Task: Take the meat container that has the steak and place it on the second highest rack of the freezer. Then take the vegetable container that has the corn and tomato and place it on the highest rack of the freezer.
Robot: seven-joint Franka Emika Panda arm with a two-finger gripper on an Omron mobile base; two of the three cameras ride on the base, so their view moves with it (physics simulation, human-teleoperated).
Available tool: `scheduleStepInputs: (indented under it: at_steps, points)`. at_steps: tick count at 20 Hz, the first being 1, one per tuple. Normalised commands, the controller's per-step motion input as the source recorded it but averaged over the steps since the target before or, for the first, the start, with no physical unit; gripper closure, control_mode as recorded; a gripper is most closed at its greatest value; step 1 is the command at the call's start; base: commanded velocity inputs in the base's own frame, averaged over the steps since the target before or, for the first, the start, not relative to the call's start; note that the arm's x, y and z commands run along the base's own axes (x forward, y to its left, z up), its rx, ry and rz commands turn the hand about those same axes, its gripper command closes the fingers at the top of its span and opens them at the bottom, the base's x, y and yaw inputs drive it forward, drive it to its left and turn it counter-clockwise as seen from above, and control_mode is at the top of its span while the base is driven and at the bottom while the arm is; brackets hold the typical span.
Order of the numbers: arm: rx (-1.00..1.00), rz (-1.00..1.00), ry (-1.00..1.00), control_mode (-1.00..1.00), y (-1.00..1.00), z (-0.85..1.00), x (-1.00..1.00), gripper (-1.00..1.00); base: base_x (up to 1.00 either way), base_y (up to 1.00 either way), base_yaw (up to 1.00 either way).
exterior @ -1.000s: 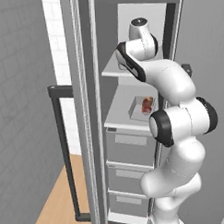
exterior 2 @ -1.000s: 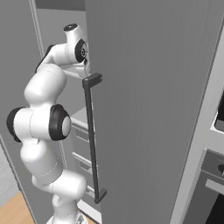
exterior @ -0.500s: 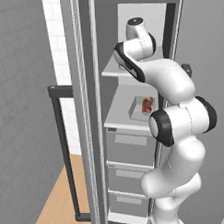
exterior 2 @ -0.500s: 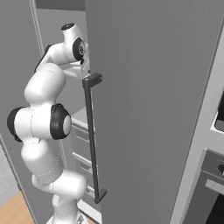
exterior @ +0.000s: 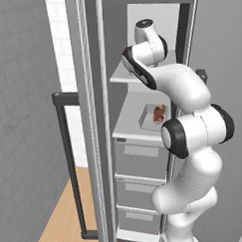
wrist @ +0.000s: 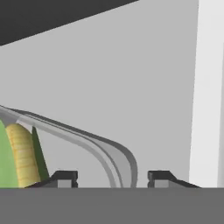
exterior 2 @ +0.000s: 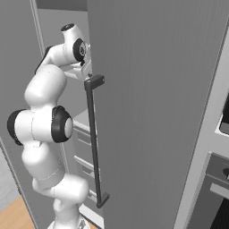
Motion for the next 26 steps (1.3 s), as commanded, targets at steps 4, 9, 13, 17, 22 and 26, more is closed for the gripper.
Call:
scheduleStepInputs:
  at_steps: [4,9,13,17,22,26]
  points:
    - [0.0,0.0,-0.09,-1.0,0.14,0.12,0.0,-1.0,0.0,0.0,0.0]
    - [-0.06,0.0,-0.22,-1.0,0.26,0.1,-0.32,-1.0,0.0,0.0,0.0]
    - [-0.05,0.0,-0.23,-1.0,0.24,0.03,-0.92,-1.0,0.0,0.0,0.0]
    - [0.0,0.0,-0.05,-1.0,0.09,0.2,-1.0,-1.0,0.0,0.0,0.0]
    - [0.02,-0.03,-0.06,-1.0,0.09,-0.05,-1.0,-1.0,0.0,0.0,0.0]
    - [0.08,-0.15,-0.01,-1.0,0.0,-0.52,-1.0,-1.0,0.0,0.0,0.0]
